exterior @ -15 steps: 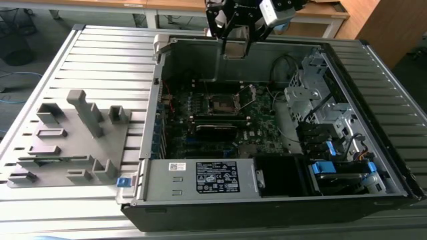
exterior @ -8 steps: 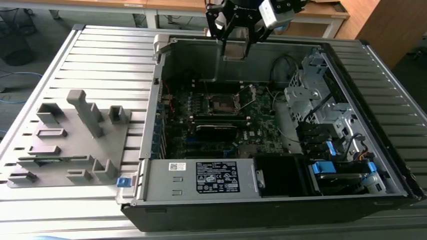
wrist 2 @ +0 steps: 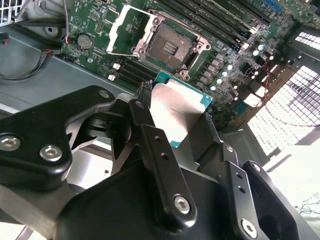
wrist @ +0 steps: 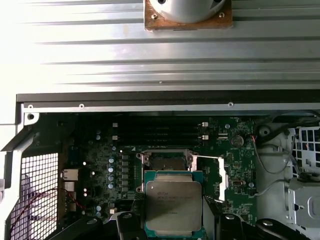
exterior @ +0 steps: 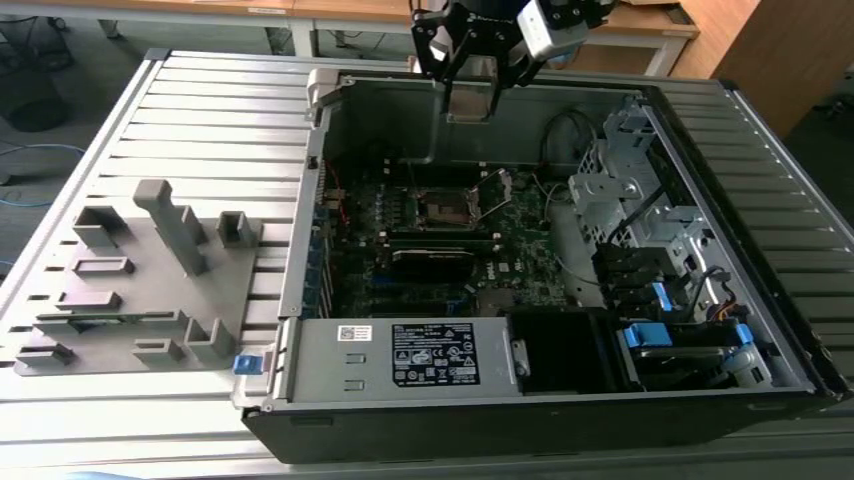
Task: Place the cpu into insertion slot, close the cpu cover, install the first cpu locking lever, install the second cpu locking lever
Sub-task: 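Place the cpu into insertion slot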
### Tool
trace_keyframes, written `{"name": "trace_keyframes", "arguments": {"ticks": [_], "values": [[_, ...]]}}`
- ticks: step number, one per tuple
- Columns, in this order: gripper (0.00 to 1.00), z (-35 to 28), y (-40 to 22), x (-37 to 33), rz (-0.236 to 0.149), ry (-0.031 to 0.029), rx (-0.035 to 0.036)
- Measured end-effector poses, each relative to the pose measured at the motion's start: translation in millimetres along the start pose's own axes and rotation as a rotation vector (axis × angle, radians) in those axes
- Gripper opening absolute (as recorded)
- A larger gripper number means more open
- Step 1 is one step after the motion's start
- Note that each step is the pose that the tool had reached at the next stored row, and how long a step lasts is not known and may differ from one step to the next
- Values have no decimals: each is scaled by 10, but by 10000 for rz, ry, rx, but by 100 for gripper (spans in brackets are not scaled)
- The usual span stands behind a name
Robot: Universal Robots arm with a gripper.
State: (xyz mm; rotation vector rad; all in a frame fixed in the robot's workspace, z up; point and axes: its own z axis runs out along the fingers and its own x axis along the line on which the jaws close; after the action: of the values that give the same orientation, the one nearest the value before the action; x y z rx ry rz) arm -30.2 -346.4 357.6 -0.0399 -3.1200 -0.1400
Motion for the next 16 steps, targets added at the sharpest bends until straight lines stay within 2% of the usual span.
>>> {"name": "trace_keyframes", "arguments": {"ticks": [16], "values": [[54, 40, -4, -1, 0, 0, 0]]}}
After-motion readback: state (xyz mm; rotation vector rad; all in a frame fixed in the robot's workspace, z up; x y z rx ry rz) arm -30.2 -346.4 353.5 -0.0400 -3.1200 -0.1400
